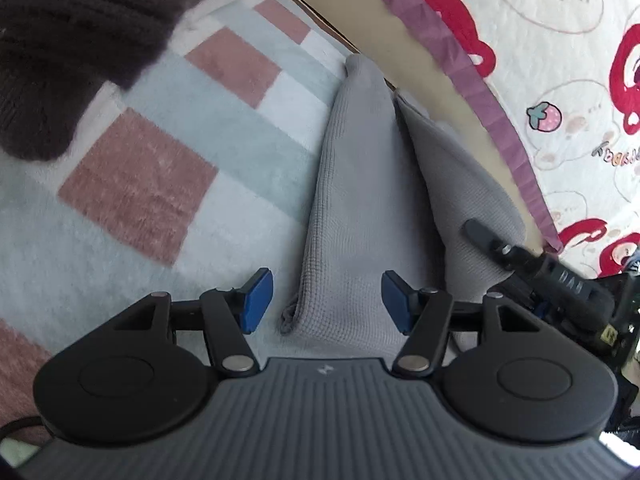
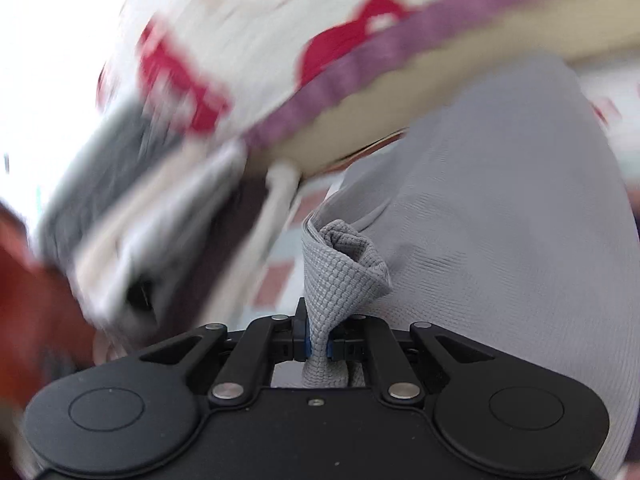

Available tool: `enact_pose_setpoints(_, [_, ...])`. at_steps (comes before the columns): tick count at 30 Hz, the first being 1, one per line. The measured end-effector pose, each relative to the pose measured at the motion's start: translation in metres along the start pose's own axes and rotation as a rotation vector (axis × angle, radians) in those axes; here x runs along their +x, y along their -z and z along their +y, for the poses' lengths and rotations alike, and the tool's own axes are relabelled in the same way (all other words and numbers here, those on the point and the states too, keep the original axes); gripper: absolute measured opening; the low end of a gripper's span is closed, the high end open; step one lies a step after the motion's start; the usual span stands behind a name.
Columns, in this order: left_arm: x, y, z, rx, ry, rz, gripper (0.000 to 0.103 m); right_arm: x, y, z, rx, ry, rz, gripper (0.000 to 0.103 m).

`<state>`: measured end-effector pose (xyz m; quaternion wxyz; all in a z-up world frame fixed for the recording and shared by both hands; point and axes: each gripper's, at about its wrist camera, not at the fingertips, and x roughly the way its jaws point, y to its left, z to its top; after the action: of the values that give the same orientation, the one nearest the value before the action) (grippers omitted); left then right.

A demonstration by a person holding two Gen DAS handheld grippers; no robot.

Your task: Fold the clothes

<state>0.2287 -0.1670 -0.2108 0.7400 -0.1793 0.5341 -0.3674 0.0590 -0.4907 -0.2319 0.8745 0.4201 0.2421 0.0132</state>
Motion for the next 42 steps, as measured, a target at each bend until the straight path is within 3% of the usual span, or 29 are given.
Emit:
enact_pose_setpoints(3, [0.001, 0.002, -0.002, 0.018, -0.008, -0.003, 0.058, -0.008, 0.0, 0.007, 0.003, -0.009, -0.039, 0.01])
enact_pose_setpoints(5, [0.0, 0.002, -0.002, 0.013, 0.001, 0.004, 0.058, -0.005, 0.003, 0.032, -0.149, -0.006, -0.005, 0.01])
enact_pose_setpoints(9, [-0.008, -0.001, -0.001, -0.001, 0.002, -0.006, 0.058, 0.027, 0.032, 0.075, -0.522, 0.028, 0.179, 0.009])
enact_pose_setpoints(11, [-0.013, -0.002, -0.005, 0.025, -0.014, -0.025, 0.058, 0.045, 0.046, 0.075, -0.543, 0.082, 0.23, 0.009])
enact_pose_setpoints(14, [-0.017, -0.001, -0.01, 0.056, -0.033, -0.031, 0.059, 0.053, 0.054, 0.076, -0.538, 0.168, 0.212, 0.01])
enact_pose_setpoints(18, [-0.018, 0.001, -0.019, 0.127, -0.098, -0.032, 0.059, 0.058, 0.066, 0.096, -0.683, 0.214, 0.237, 0.01])
enact_pose_setpoints(21, [-0.023, -0.001, -0.023, 0.152, -0.102, -0.054, 0.059, 0.058, 0.074, 0.109, -0.784, 0.251, 0.254, 0.019])
enact_pose_setpoints(22, [-0.026, -0.002, -0.023, 0.145, -0.088, -0.059, 0.059, 0.051, 0.073, 0.11, -0.772, 0.224, 0.275, 0.029])
enact_pose_setpoints(23, [-0.031, -0.003, -0.024, 0.139, -0.074, -0.065, 0.059, 0.045, 0.072, 0.111, -0.759, 0.196, 0.296, 0.033])
enact_pose_setpoints(27, [-0.05, -0.001, -0.026, 0.149, -0.058, -0.096, 0.06, 0.006, 0.063, 0.105, -0.642, 0.122, 0.335, 0.038])
enact_pose_setpoints(33, [-0.054, 0.002, -0.032, 0.179, -0.028, -0.135, 0.06, -0.066, 0.047, 0.061, -0.608, 0.373, 0.26, 0.042])
enact_pose_setpoints(35, [-0.046, 0.004, -0.036, 0.209, 0.007, -0.107, 0.067, -0.083, 0.047, 0.047, -0.591, 0.429, 0.249, 0.042])
enact_pose_setpoints(38, [-0.031, 0.011, -0.044, 0.291, -0.021, -0.051, 0.069, -0.095, 0.054, 0.036, -0.601, 0.474, 0.258, 0.043])
enact_pose_setpoints(42, [-0.017, 0.013, -0.048, 0.299, -0.069, -0.088, 0.069, -0.099, 0.063, 0.029, -0.626, 0.489, 0.267, 0.045])
